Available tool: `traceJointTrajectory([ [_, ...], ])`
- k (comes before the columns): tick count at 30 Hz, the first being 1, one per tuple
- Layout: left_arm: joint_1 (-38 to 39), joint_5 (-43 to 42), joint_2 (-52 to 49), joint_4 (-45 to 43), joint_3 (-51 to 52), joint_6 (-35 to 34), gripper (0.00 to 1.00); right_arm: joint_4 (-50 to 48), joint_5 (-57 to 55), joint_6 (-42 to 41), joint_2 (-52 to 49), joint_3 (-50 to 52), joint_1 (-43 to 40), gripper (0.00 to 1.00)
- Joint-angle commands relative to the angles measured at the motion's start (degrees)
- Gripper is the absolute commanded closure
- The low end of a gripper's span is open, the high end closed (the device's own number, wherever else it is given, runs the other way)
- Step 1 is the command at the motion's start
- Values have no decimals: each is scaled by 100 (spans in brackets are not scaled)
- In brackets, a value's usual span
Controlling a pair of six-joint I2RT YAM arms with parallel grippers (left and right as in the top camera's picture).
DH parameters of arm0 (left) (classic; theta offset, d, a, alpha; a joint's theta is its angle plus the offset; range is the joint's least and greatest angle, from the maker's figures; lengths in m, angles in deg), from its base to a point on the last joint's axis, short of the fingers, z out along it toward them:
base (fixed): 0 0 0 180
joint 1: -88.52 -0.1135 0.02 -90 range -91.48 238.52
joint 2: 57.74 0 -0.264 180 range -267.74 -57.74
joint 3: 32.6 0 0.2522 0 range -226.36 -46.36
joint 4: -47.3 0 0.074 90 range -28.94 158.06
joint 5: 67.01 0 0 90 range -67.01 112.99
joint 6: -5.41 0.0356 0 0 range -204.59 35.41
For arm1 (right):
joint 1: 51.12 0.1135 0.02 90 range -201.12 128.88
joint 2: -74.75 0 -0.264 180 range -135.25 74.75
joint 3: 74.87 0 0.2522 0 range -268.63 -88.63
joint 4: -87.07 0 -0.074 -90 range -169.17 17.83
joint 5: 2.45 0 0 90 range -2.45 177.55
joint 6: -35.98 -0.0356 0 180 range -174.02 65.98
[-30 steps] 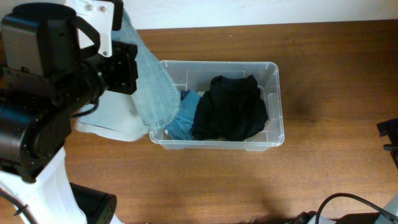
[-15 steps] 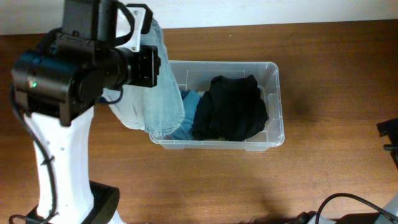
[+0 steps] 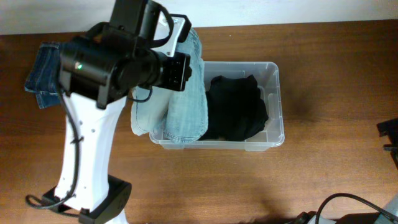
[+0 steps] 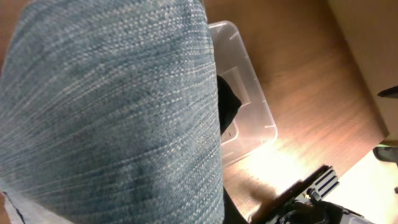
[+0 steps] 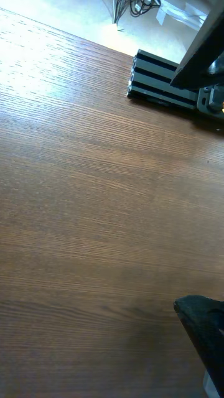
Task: Pack container
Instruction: 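Lower the light-wash denim into the container over the garments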
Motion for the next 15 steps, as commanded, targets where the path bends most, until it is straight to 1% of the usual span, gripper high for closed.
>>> traceJointTrajectory([
  [1, -2, 87, -304, -37, -35, -50, 95, -2, -28, -52, -2, 26, -15, 2],
  [6, 24, 205, -922, -133, -35, -50, 95, 0, -28, -52, -2, 26, -15, 2],
  [15, 61, 210, -1895, -693, -35, -55, 94, 0, -28, -52, -2, 26, -15, 2],
])
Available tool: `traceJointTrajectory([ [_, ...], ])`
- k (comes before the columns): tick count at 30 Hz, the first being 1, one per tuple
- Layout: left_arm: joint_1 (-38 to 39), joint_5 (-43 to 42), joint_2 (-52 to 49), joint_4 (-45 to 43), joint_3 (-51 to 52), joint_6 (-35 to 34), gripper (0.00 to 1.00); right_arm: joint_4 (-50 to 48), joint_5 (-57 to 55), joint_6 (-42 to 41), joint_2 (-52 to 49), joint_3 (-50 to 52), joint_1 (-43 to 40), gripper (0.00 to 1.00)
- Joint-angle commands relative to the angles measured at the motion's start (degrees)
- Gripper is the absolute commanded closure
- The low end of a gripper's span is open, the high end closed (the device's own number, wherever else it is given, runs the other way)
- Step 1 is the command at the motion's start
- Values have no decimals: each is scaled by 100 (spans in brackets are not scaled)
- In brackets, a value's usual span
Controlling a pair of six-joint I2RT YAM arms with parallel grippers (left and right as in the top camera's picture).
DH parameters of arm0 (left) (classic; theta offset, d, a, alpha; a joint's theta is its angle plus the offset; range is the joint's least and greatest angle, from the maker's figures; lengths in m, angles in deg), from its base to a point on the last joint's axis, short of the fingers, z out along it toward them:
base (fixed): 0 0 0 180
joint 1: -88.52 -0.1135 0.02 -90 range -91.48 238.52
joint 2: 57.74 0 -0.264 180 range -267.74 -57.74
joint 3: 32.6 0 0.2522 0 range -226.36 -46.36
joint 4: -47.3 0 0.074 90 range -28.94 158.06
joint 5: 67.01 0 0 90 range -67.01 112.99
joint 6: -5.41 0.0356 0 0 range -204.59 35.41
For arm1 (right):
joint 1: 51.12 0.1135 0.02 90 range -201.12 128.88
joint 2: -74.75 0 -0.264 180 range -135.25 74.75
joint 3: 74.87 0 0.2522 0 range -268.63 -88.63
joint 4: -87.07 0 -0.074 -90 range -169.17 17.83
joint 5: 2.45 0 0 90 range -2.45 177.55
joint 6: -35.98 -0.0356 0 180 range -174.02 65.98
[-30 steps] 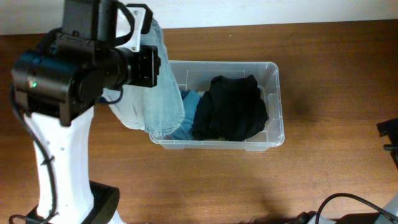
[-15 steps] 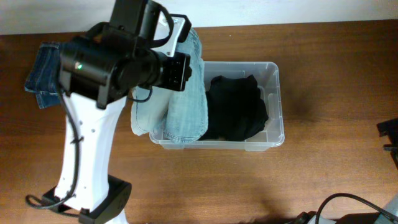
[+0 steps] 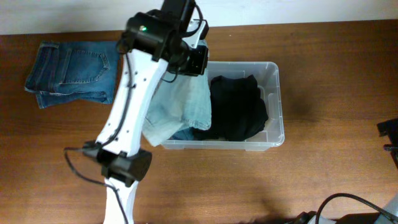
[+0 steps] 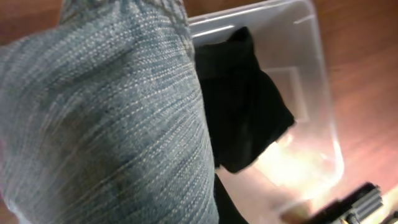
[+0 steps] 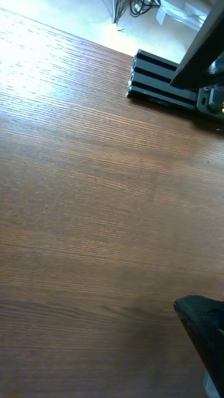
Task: Pack container
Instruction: 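Lower the light-wash denim into the container over the garments, then push the denim toward the container's far right with the left gripper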
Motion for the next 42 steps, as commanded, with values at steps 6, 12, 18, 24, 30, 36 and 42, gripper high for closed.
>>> traceJointTrajectory([
  [6, 304, 13, -542, -197, -50, -48, 82, -2, -28, -48, -2, 26, -15, 2],
  [12, 658, 17, -739, -553, -50, -44, 81, 0, -28, -48, -2, 26, -15, 2],
  [18, 1032, 387, -769, -763, -39, -4, 64, -2, -28, -48, -2, 26, -15, 2],
  [24, 1309, 422, -780, -844, 4, -4, 63, -2, -28, -48, -2, 26, -15, 2],
  [30, 1563, 422, -780, -839, 13, 271, 63, 0, -28, -48, -2, 26, -15, 2],
  [36, 1670, 1491, -780, -597, 13, 72, 65, -2, -28, -48, -2, 26, -15, 2],
  [42, 1534, 1939, -879, -680, 17, -127, 85, 0, -28, -48, -2, 26, -15, 2],
])
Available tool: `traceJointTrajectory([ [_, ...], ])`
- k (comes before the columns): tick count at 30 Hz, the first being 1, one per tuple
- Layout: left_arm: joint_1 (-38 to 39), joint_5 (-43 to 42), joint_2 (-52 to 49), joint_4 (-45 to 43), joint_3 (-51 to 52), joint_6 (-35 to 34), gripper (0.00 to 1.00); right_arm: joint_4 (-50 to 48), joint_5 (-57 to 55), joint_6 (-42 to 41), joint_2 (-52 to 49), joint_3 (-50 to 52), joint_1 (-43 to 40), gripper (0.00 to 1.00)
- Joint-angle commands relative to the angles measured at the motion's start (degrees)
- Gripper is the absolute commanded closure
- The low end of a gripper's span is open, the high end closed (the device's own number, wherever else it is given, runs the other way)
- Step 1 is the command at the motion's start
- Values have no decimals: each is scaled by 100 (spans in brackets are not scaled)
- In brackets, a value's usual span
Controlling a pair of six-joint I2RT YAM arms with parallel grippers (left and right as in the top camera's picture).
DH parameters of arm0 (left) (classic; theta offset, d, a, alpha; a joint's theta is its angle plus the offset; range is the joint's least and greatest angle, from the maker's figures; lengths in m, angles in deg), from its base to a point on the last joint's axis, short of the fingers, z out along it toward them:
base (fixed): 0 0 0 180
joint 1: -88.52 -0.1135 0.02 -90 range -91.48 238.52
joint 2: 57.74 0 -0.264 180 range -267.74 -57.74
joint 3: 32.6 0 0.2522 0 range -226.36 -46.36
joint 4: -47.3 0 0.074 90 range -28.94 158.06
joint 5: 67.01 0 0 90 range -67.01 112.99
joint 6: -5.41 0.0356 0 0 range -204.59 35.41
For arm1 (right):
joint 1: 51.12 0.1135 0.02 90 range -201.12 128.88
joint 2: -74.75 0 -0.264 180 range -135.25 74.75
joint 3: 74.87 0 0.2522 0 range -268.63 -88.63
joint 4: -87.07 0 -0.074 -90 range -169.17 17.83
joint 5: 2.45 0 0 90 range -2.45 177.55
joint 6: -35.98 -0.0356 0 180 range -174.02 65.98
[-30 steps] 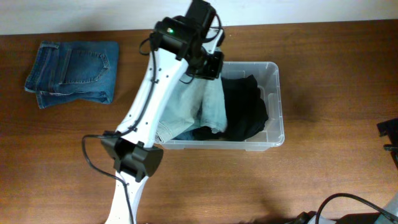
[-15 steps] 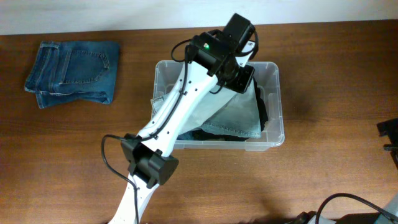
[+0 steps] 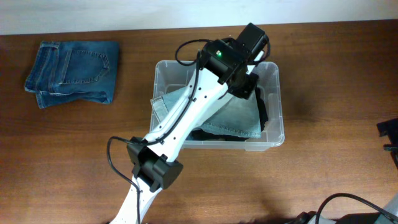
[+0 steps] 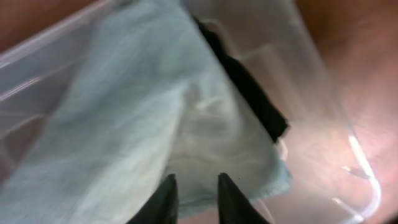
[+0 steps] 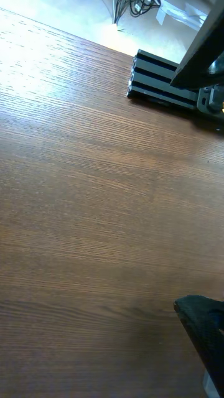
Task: Pack container
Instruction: 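Push the denim toward the container's far right with the left gripper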
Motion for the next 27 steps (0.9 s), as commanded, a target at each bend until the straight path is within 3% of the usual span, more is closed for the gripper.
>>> traceJointTrajectory([
  [1, -168, 584, -181, -103, 17, -284, 88, 0, -28, -52, -2, 26, -15, 2],
  [4, -295, 522, -334, -238, 17, -503, 95, 0, -28, -52, -2, 26, -15, 2],
  [13, -304, 133, -1095, -632, 17, -535, 96, 0, -28, -52, -2, 26, -15, 2],
  [20, -114, -1045, -1397, -1191, 17, -533, 96, 0, -28, -52, -2, 26, -15, 2],
  [27, 348, -981, -1423, -1231, 17, -444, 96, 0, -28, -52, -2, 26, -15, 2],
])
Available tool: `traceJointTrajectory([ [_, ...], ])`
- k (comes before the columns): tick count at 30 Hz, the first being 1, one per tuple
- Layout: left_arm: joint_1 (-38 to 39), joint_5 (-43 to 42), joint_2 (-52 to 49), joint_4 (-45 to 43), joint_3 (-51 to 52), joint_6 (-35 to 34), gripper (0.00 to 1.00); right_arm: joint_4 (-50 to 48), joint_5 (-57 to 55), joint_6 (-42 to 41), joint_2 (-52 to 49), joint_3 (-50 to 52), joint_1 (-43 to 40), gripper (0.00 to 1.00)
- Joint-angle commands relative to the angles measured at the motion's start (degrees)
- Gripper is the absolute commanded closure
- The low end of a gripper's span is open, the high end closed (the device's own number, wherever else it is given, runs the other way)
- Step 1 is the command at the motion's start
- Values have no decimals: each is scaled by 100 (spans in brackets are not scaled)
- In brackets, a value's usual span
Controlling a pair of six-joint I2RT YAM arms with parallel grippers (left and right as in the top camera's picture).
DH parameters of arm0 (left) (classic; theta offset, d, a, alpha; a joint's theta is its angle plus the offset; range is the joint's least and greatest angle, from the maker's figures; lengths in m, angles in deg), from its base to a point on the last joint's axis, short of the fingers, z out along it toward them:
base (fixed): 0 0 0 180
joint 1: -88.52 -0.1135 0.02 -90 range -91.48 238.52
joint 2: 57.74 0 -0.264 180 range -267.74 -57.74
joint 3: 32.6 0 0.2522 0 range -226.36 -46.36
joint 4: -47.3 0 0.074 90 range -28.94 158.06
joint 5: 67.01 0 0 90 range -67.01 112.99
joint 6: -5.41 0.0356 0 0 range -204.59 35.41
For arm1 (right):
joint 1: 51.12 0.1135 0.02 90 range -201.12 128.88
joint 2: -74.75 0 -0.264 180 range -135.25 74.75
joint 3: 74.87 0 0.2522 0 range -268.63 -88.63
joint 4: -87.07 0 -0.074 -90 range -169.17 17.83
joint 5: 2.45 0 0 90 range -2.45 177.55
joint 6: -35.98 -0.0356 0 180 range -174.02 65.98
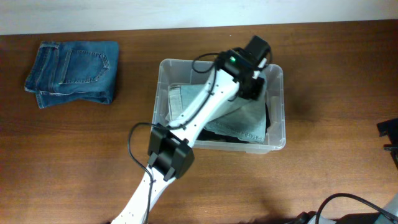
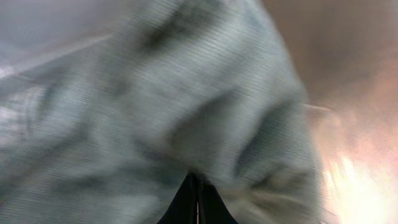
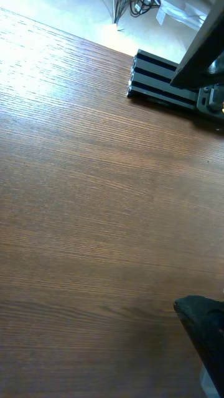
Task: Pack container
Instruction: 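Push the denim toward the container's far right with the left gripper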
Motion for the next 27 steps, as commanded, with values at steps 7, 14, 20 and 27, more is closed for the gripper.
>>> traceJointTrajectory([
  [7, 398, -264, -127, -7, -4, 28, 96, -2, -28, -50, -2, 26, -15, 2],
  [14, 382, -245, -127, 33, -4, 31, 95, 0, -28, -50, -2, 26, -15, 2],
  [20, 391, -249, -164, 205, 2, 26, 95, -2, -28, -50, -2, 26, -15, 2],
  [27, 514, -251, -293, 339, 2, 24, 95, 0, -28, -50, -2, 26, -15, 2],
])
